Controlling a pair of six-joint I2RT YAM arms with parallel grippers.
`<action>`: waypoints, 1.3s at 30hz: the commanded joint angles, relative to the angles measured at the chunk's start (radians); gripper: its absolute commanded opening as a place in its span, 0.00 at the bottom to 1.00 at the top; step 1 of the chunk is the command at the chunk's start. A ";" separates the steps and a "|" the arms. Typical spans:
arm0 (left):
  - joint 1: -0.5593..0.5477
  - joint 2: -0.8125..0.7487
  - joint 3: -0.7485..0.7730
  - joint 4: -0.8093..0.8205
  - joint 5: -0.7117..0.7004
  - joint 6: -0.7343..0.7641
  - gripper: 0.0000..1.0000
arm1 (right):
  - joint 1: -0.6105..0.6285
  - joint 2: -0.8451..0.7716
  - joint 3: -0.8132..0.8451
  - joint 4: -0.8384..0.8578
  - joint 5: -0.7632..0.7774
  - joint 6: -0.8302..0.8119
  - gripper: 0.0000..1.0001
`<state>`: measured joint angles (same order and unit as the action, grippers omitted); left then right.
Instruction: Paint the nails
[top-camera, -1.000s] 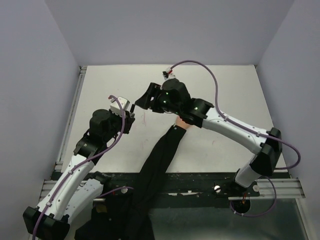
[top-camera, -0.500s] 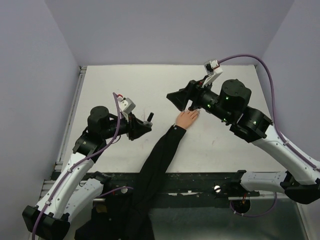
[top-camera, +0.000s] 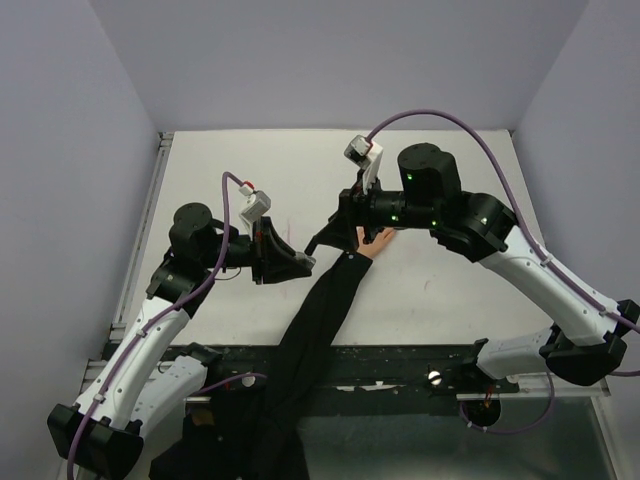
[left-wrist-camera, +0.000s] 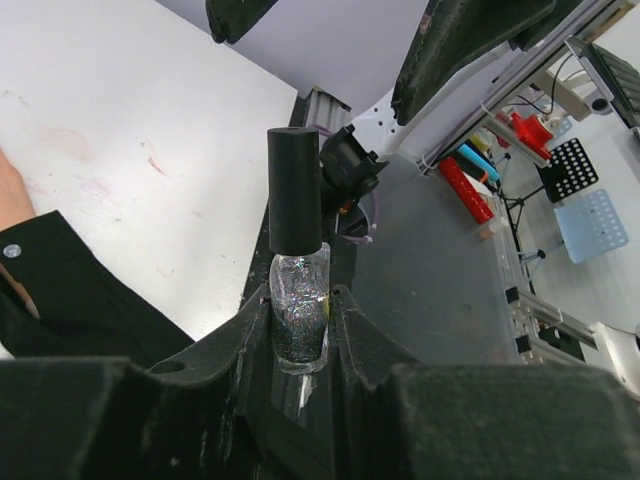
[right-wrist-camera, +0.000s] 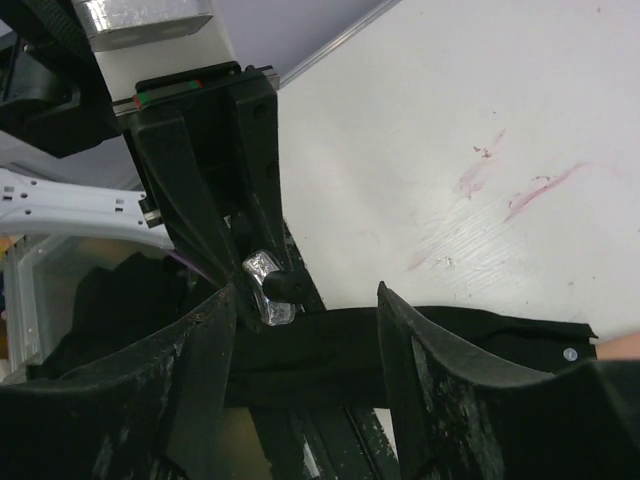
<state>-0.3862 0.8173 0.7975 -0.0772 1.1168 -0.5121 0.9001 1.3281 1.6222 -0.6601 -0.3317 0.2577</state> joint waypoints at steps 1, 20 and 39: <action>0.006 -0.006 0.012 0.044 0.069 -0.039 0.00 | 0.005 0.002 0.012 -0.019 -0.110 -0.040 0.63; 0.004 -0.020 0.034 0.037 0.098 -0.037 0.00 | -0.012 0.037 -0.056 0.076 -0.270 0.008 0.56; 0.007 -0.027 0.045 -0.006 0.061 0.007 0.00 | -0.021 0.077 -0.068 0.099 -0.354 0.046 0.08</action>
<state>-0.3855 0.8093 0.8024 -0.0788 1.1828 -0.5377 0.8776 1.3914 1.5642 -0.5774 -0.6270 0.2882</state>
